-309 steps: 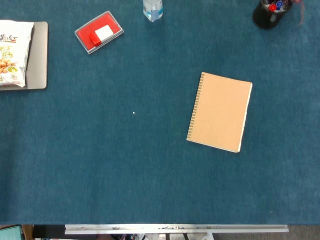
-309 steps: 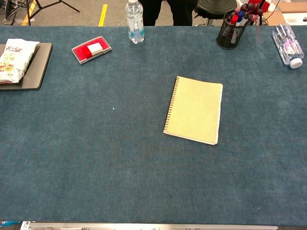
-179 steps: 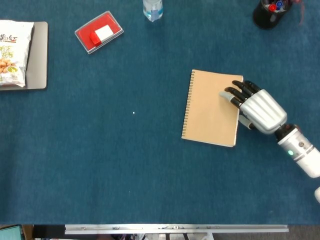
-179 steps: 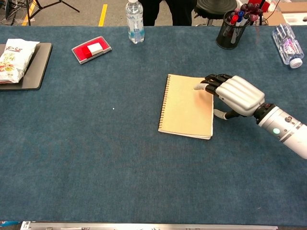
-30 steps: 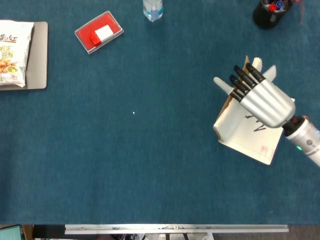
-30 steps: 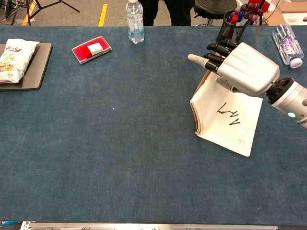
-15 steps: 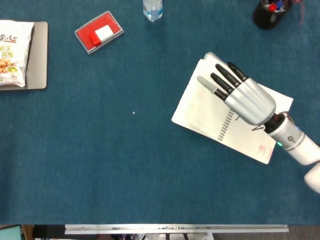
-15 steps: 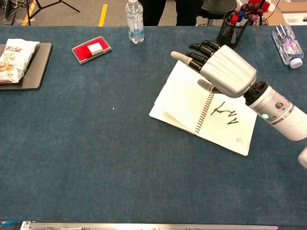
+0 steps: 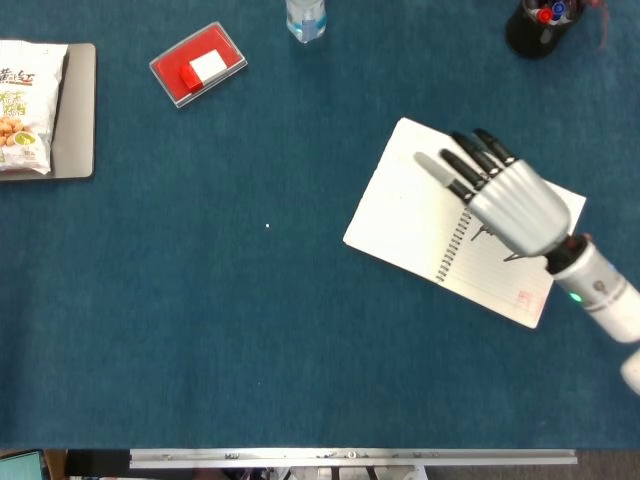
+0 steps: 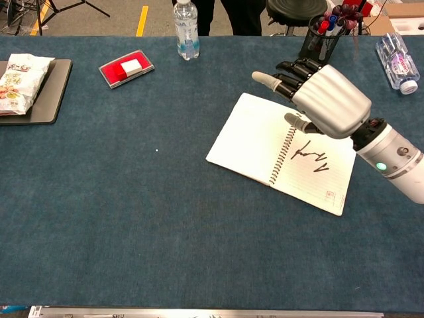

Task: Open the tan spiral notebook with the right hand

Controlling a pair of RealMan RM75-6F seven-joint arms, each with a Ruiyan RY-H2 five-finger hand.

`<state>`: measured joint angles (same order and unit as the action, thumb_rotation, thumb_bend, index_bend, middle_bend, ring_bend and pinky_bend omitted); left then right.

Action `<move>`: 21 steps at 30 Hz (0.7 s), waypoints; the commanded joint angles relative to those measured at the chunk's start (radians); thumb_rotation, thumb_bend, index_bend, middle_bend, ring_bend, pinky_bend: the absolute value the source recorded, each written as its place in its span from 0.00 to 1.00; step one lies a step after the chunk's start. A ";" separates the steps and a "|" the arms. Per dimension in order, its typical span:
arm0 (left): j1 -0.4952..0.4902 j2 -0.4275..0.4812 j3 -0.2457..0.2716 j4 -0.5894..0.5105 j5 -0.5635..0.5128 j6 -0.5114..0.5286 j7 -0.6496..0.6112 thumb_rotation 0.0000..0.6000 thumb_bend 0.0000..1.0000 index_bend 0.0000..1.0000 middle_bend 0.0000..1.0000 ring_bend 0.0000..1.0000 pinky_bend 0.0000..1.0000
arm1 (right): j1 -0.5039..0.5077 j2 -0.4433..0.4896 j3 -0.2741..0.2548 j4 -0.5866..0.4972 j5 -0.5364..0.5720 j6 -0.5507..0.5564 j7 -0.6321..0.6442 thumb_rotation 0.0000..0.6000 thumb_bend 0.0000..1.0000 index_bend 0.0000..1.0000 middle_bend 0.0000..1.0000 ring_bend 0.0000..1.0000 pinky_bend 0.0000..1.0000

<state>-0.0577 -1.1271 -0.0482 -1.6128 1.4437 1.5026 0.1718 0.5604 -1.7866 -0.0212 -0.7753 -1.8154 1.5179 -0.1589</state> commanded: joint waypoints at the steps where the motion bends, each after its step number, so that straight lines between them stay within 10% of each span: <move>1: -0.001 -0.006 -0.004 0.006 0.005 0.007 -0.009 1.00 0.33 0.59 0.59 0.55 0.83 | -0.098 0.196 -0.016 -0.291 0.071 -0.024 -0.202 1.00 0.29 0.25 0.32 0.19 0.26; 13: -0.018 -0.049 -0.022 0.079 0.035 0.025 -0.065 1.00 0.33 0.47 0.39 0.37 0.60 | -0.305 0.447 -0.014 -0.711 0.290 -0.006 -0.526 1.00 0.29 0.26 0.30 0.18 0.24; 21: -0.030 -0.045 -0.023 0.081 0.022 -0.002 -0.072 1.00 0.33 0.47 0.38 0.37 0.59 | -0.404 0.486 0.010 -0.784 0.432 0.025 -0.531 1.00 0.29 0.27 0.27 0.15 0.22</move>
<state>-0.0864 -1.1728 -0.0713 -1.5325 1.4672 1.5015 0.0996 0.1788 -1.3120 -0.0240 -1.5519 -1.4117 1.5329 -0.7011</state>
